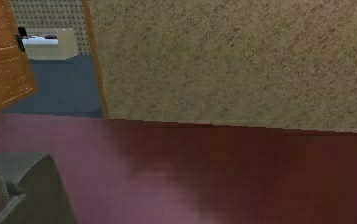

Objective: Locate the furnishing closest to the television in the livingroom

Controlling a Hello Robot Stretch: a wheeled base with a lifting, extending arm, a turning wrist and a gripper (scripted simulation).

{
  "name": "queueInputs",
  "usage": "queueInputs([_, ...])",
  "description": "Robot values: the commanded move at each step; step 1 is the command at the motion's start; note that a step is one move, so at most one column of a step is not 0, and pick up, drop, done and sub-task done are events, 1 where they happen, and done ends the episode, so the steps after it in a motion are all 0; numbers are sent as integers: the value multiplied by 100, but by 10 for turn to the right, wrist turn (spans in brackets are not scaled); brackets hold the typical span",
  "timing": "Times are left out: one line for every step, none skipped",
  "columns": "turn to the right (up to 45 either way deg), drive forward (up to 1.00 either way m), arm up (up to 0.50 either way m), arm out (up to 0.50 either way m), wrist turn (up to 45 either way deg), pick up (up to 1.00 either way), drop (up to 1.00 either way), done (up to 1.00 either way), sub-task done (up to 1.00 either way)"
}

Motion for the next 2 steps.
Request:
queueInputs([30,0,0,0,0,0,0,0,0])
queueInputs([0,80,0,0,0,0,0,0,0])
